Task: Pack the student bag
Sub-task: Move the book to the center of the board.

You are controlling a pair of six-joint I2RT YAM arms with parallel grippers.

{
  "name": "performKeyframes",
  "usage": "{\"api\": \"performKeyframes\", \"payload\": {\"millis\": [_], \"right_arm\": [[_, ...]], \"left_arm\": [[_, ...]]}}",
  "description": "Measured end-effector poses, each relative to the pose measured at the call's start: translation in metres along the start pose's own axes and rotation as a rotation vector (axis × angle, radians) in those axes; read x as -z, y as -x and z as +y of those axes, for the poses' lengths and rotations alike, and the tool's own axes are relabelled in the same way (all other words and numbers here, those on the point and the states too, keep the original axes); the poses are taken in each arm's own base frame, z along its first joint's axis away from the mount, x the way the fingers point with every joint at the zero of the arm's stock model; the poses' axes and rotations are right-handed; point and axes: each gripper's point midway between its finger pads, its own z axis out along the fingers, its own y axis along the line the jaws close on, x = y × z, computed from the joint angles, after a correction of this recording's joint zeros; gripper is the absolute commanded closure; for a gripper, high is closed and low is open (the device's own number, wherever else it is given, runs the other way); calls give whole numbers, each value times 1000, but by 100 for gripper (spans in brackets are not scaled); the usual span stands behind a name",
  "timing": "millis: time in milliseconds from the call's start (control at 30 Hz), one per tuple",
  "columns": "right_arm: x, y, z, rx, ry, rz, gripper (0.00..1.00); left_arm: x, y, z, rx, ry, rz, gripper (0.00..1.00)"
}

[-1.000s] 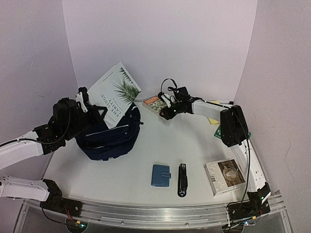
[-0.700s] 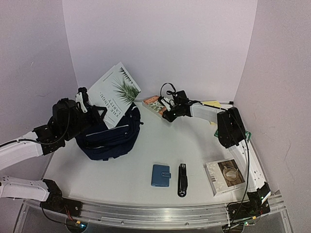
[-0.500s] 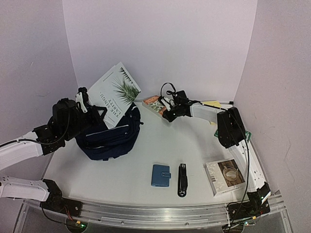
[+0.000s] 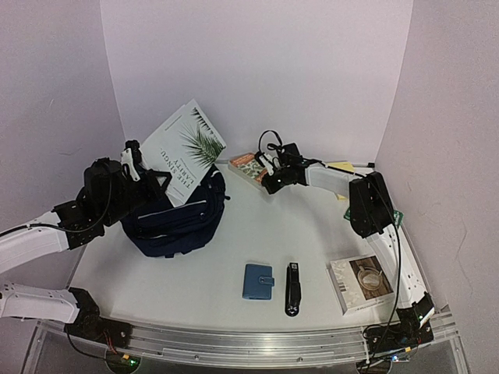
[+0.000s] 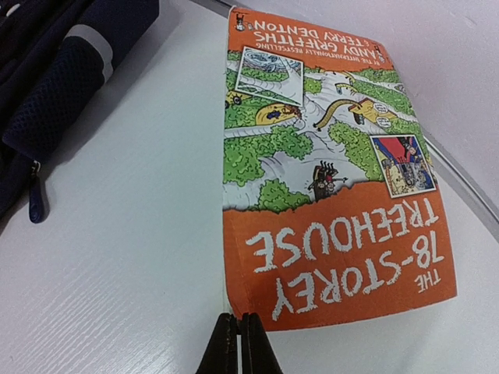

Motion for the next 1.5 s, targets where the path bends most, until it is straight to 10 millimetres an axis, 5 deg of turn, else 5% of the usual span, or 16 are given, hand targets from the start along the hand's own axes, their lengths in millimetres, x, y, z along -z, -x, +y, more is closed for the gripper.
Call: {"api": "performKeyframes", "payload": {"millis": [267,567,867,1033,1100,1167,1233,1367,1500], "right_arm": [[1,-11,-4,63,-38,21,100],[41,-42,-9,123,-67,113,100],[121,-108,-27,91,-72,270,100],[172,-137,-15,62,-8,355,100],[184,-136,-2,56,48,367,88],[193,-129,11,46,103,371,55],[198,-117,19,22,148,365,39],[197,-59,18,-11,190,265,28],[176,-8,10,-13,177,168,23]], "left_arm": [[0,0,1,-4,1,0,100],[0,0,0,-18,0,1,100],[1,-4,3,-29,12,17,100],[1,-12,10,-10,40,50,100],[2,-14,12,0,47,57,100],[4,-14,13,13,48,56,100],[8,-13,14,20,51,55,100],[13,-10,15,30,55,49,100],[15,-8,15,40,58,43,100]]}}
